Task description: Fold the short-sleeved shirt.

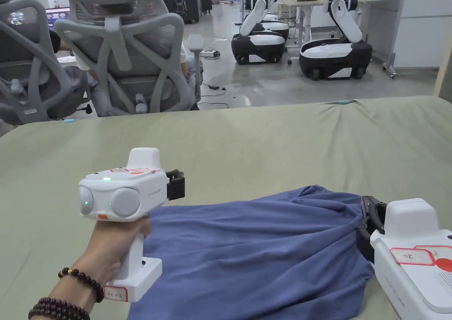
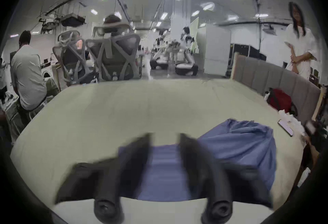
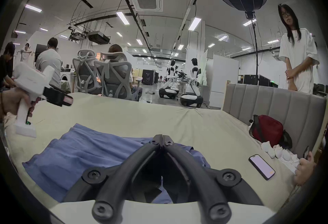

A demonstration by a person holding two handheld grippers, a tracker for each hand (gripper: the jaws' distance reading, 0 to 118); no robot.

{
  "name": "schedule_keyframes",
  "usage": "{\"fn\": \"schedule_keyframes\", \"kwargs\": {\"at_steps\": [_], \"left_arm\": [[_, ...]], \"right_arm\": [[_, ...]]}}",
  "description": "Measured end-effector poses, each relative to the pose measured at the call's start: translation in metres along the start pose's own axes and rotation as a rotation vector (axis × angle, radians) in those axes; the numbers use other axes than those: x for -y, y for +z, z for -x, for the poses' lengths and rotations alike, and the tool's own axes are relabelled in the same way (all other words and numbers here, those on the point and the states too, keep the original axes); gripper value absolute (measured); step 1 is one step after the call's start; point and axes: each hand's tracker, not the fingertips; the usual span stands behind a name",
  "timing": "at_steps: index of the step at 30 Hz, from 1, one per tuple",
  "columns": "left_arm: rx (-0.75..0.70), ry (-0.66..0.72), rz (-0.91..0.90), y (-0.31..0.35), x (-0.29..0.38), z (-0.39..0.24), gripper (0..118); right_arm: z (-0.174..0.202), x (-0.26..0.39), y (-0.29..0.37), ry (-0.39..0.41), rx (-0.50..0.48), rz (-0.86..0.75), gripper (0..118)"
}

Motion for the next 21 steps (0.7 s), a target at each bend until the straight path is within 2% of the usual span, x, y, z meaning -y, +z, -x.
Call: {"fn": "schedule_keyframes", "kwargs": {"at_steps": [1, 2, 4, 8, 12, 16, 17, 18, 19, 21], "left_arm": [[-0.03, 0.004, 0.055, -0.019, -0.001, 0.007, 118], [-0.041, -0.014, 0.133, -0.039, 0.0, 0.012, 115], [-0.088, -0.052, 0.204, -0.075, 0.007, 0.028, 100], [-0.137, -0.057, 0.334, -0.123, 0.025, 0.047, 100], [-0.055, -0.004, 0.422, -0.143, 0.04, 0.053, 96], [-0.081, 0.002, 0.379, -0.137, 0.047, 0.044, 96], [-0.086, 0.0, 0.375, -0.133, 0.047, 0.04, 91], [-0.079, 0.001, 0.357, -0.129, 0.044, 0.042, 81], [-0.083, -0.003, 0.338, -0.124, 0.043, 0.039, 58], [-0.069, 0.003, 0.309, -0.115, 0.039, 0.035, 3]], "right_arm": [[-0.002, 0.001, -0.002, 0.001, 0.001, 0.003, 0], [-0.003, 0.002, -0.003, 0.0, 0.003, 0.007, 0], [-0.006, 0.004, -0.006, 0.0, 0.007, 0.014, 0], [-0.011, 0.012, -0.019, 0.003, 0.023, 0.036, 1], [-0.012, 0.022, -0.037, 0.002, 0.029, 0.069, 1], [-0.011, 0.026, -0.044, 0.008, 0.023, 0.093, 1], [-0.011, 0.026, -0.044, 0.008, 0.021, 0.097, 1], [-0.011, 0.025, -0.044, 0.007, 0.02, 0.098, 1], [-0.011, 0.024, -0.044, 0.006, 0.02, 0.1, 1], [-0.013, 0.021, -0.043, 0.0, 0.022, 0.102, 1]]}}
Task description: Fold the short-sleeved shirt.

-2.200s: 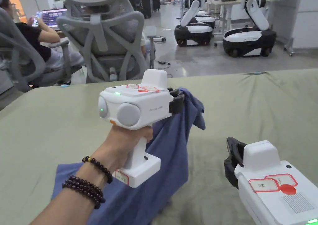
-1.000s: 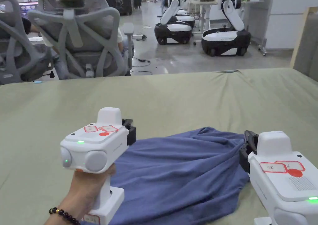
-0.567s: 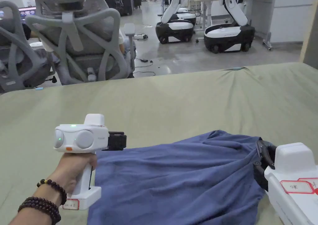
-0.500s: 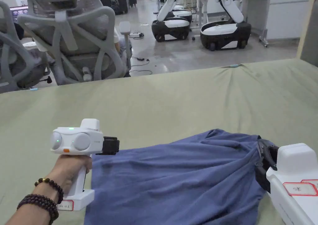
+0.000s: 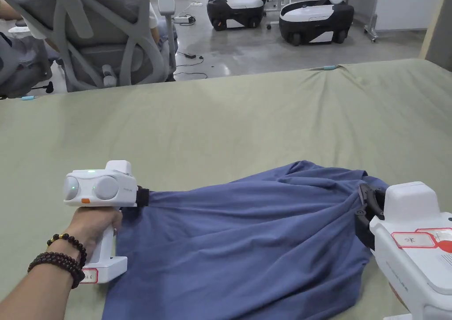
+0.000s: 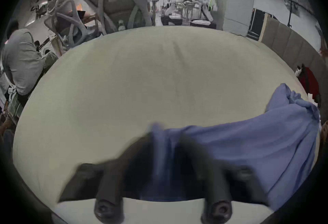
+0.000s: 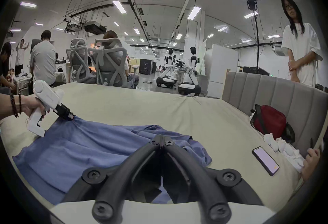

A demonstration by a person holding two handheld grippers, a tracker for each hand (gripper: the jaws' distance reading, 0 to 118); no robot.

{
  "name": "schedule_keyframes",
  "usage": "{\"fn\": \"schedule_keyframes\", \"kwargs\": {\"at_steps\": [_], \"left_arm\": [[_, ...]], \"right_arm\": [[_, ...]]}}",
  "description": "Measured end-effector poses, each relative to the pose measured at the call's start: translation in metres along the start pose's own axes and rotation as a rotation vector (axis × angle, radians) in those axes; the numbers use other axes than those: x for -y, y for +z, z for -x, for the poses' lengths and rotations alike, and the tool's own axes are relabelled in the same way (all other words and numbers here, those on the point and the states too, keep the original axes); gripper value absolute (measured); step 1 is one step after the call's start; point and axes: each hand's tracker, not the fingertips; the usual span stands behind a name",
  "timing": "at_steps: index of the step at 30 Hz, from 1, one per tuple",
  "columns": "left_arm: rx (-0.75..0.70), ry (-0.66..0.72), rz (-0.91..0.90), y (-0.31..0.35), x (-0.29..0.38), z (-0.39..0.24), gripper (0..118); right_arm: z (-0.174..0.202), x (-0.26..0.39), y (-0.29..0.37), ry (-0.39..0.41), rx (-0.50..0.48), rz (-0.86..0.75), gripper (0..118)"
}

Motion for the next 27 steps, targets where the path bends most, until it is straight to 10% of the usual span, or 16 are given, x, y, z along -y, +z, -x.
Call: {"fn": "schedule_keyframes", "kwargs": {"at_steps": [6, 9, 21, 27], "left_arm": [[0.0, -0.044, -0.068, 0.028, -0.009, -0.016, 1], [0.023, -0.035, -0.109, 0.047, -0.014, -0.02, 1], [0.032, -0.034, -0.142, 0.053, -0.02, -0.023, 1], [0.026, -0.037, -0.139, 0.049, -0.02, -0.02, 1]], "right_arm": [[-0.033, -0.012, 0.002, -0.067, 0.062, 0.046, 16], [-0.062, -0.007, -0.014, -0.102, 0.089, 0.143, 117], [-0.083, 0.053, -0.09, -0.13, -0.028, 0.54, 101], [-0.071, 0.052, -0.122, -0.141, -0.084, 0.545, 51]]}}
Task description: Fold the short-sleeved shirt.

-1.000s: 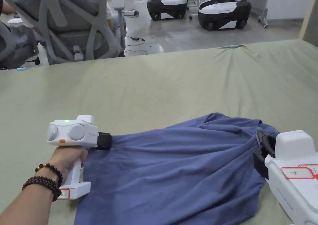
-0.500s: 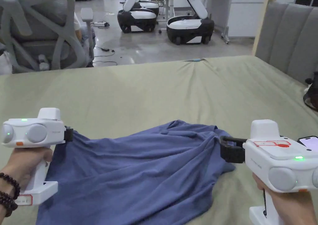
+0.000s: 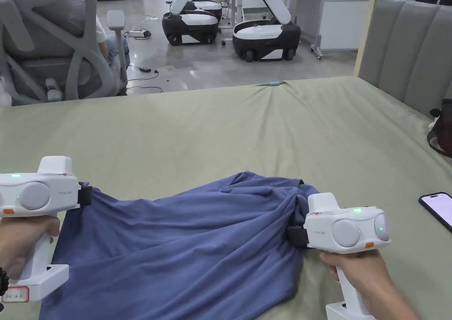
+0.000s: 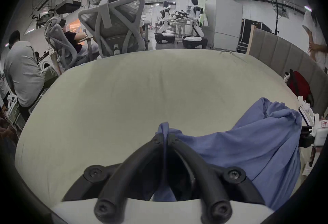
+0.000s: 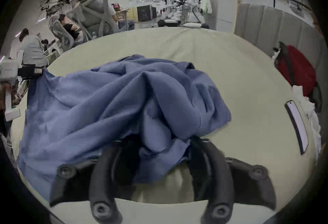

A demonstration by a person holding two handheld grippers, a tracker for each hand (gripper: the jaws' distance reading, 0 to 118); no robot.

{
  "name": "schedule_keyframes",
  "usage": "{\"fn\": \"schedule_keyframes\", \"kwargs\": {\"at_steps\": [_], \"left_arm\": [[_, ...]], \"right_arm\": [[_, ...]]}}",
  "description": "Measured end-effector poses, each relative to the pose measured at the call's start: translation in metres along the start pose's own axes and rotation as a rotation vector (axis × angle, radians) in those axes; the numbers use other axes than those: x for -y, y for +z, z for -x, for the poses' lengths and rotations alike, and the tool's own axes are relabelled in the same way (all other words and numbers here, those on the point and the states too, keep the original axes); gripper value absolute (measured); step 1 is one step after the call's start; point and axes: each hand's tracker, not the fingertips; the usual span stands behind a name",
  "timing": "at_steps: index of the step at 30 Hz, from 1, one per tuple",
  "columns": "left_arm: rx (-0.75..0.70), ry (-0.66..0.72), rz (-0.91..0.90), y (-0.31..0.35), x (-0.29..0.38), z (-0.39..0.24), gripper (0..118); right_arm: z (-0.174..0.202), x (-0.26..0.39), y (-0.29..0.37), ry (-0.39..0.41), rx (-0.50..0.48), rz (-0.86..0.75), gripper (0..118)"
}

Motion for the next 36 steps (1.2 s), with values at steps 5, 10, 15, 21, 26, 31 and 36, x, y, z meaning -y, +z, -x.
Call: {"fn": "schedule_keyframes", "kwargs": {"at_steps": [5, 10, 15, 21, 26, 31, 36], "left_arm": [[0.0, 0.012, -0.01, 0.001, 0.004, 0.003, 1], [0.027, 0.04, -0.13, 0.026, -0.009, 0.008, 1], [0.036, 0.09, -0.316, 0.074, -0.06, 0.018, 1], [-0.005, 0.118, -0.484, 0.135, -0.14, 0.029, 1], [-0.08, 0.072, -0.598, 0.169, -0.208, 0.046, 1], [-0.165, 0.035, -0.633, 0.183, -0.273, 0.051, 1], [-0.186, 0.059, -0.661, 0.181, -0.304, 0.046, 1]], "right_arm": [[0.0, 0.004, 0.012, -0.024, -0.077, -0.067, 9], [0.01, -0.009, 0.046, -0.072, -0.164, -0.326, 9], [0.037, -0.075, 0.089, -0.004, -0.134, -0.54, 9], [0.061, -0.179, 0.136, 0.025, -0.074, -0.706, 9], [0.07, -0.27, 0.174, 0.075, -0.014, -0.795, 9], [0.075, -0.351, 0.197, 0.071, 0.04, -0.815, 9], [0.076, -0.395, 0.204, 0.062, 0.077, -0.788, 9]]}}
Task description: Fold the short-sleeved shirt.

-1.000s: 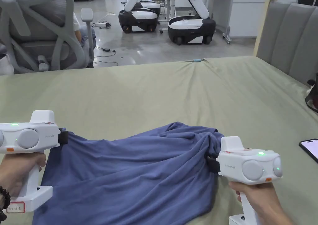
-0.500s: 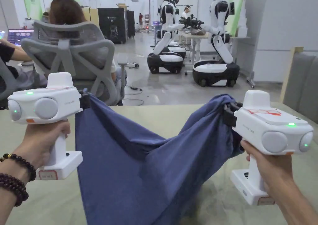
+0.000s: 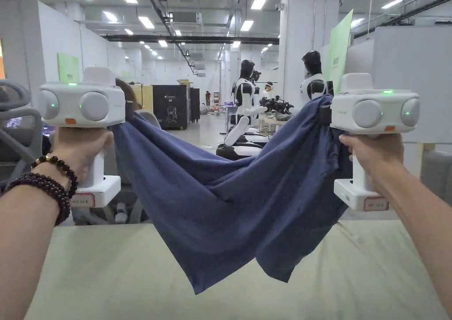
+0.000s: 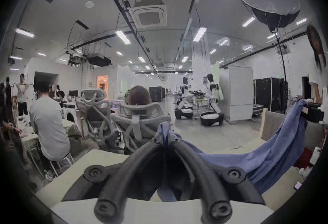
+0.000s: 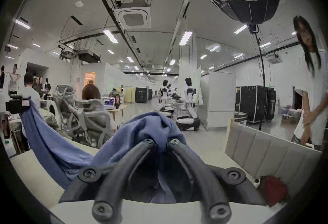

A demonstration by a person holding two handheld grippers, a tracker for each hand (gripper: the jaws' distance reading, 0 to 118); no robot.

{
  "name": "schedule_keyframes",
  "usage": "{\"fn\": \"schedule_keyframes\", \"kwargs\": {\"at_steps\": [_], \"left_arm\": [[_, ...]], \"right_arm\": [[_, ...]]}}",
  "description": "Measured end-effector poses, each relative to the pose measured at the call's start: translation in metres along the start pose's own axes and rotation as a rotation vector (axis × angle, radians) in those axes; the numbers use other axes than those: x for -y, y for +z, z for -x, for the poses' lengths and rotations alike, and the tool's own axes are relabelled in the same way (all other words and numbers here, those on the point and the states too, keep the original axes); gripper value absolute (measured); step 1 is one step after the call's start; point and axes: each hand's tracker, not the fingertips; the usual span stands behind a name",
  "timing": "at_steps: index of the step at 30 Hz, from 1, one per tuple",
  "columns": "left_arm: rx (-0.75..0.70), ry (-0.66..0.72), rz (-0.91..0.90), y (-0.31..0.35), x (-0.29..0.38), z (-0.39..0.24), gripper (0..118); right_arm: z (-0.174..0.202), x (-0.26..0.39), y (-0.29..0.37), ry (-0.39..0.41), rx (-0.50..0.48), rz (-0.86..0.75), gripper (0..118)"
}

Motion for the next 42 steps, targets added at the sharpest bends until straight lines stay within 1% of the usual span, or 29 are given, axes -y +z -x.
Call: {"fn": "schedule_keyframes", "kwargs": {"at_steps": [4, 6, 10, 13, 14, 16, 19, 20, 21, 23, 25, 27, 31, 34, 35, 38, 40, 42], "left_arm": [[-0.022, -0.027, -0.022, 0.002, 0.004, -0.012, 1], [-0.017, 0.005, -0.023, -0.006, 0.007, -0.011, 1], [-0.005, -0.002, -0.009, -0.013, 0.03, -0.016, 1], [0.0, 0.002, 0.012, -0.016, 0.064, -0.019, 1], [0.009, 0.014, 0.023, -0.006, 0.078, -0.023, 1], [0.02, 0.024, 0.062, -0.008, 0.112, -0.026, 1], [0.032, 0.032, 0.149, -0.01, 0.167, -0.031, 1], [0.028, 0.03, 0.183, -0.01, 0.186, -0.033, 1], [0.028, 0.028, 0.219, -0.014, 0.201, -0.033, 1], [0.037, 0.0, 0.238, -0.016, 0.219, -0.033, 1], [0.036, 0.001, 0.244, -0.01, 0.229, -0.033, 1], [0.054, 0.039, 0.255, 0.014, 0.228, -0.032, 1], [0.069, 0.06, 0.253, 0.066, 0.235, -0.03, 1], [0.105, 0.069, 0.262, 0.114, 0.251, -0.026, 1], [0.108, 0.074, 0.258, 0.136, 0.261, -0.025, 1], [0.119, 0.06, 0.311, 0.188, 0.284, -0.025, 1], [0.151, 0.023, 0.36, 0.218, 0.304, -0.023, 1], [0.131, 0.019, 0.39, 0.241, 0.328, -0.018, 1]], "right_arm": [[0.004, -0.004, -0.005, 0.042, 0.016, -0.016, 9], [0.003, -0.001, -0.005, 0.033, 0.014, -0.018, 9], [0.002, 0.02, -0.002, 0.036, 0.006, -0.008, 9], [-0.002, 0.056, -0.004, 0.022, 0.003, 0.033, 9], [-0.004, 0.073, -0.005, 0.012, -0.003, 0.053, 9], [-0.004, 0.109, -0.006, -0.001, -0.006, 0.104, 9], [-0.003, 0.168, -0.009, 0.011, -0.004, 0.195, 9], [-0.005, 0.191, -0.025, 0.018, -0.002, 0.235, 9], [-0.005, 0.207, -0.026, 0.021, -0.008, 0.258, 9], [-0.006, 0.228, -0.026, 0.02, -0.014, 0.28, 9], [-0.007, 0.229, -0.018, 0.008, -0.014, 0.286, 9], [-0.008, 0.234, 0.0, -0.007, -0.018, 0.282, 9], [-0.011, 0.245, 0.055, -0.024, -0.03, 0.277, 9], [-0.012, 0.262, 0.105, -0.012, -0.035, 0.293, 9], [-0.013, 0.271, 0.124, 0.011, -0.044, 0.311, 9], [-0.017, 0.294, 0.175, 0.035, -0.042, 0.345, 9], [-0.02, 0.313, 0.201, 0.038, -0.038, 0.378, 9], [-0.022, 0.33, 0.231, 0.051, -0.023, 0.408, 9]]}}
